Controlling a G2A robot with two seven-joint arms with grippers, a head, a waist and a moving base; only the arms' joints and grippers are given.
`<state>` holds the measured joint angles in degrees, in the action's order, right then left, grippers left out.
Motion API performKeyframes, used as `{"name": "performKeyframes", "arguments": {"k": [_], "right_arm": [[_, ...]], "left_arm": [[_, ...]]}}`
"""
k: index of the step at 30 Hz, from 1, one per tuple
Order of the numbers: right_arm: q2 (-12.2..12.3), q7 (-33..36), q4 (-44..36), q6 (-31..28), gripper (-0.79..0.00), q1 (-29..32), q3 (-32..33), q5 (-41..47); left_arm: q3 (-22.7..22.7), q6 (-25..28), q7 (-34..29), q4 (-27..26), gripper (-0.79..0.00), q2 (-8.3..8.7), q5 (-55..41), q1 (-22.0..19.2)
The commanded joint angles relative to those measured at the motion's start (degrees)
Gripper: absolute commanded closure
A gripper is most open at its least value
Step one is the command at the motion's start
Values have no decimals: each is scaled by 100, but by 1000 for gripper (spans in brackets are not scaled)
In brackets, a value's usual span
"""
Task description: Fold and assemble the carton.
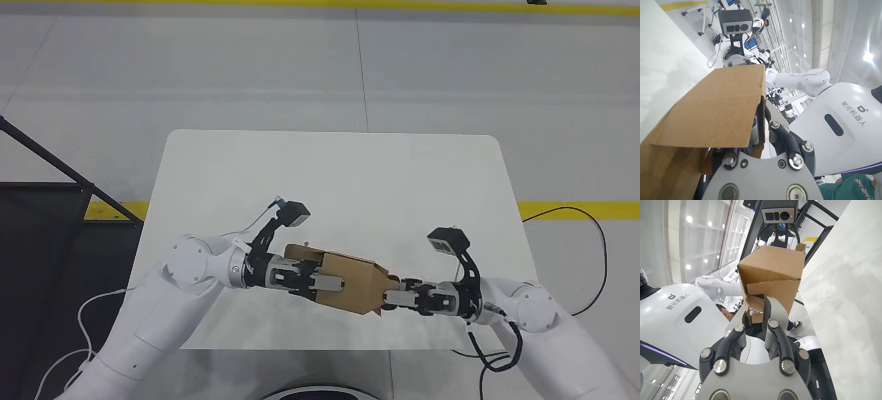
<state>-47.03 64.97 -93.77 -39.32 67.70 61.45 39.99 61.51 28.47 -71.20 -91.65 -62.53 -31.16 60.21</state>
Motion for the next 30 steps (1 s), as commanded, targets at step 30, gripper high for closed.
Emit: {"name": "performKeyframes", "arguments": {"k": [30], "right_arm": [[-160, 30, 166, 104, -246, -85, -1, -385]], "left_arm": [[-4, 5, -11, 23, 0, 1, -35, 5]]}}
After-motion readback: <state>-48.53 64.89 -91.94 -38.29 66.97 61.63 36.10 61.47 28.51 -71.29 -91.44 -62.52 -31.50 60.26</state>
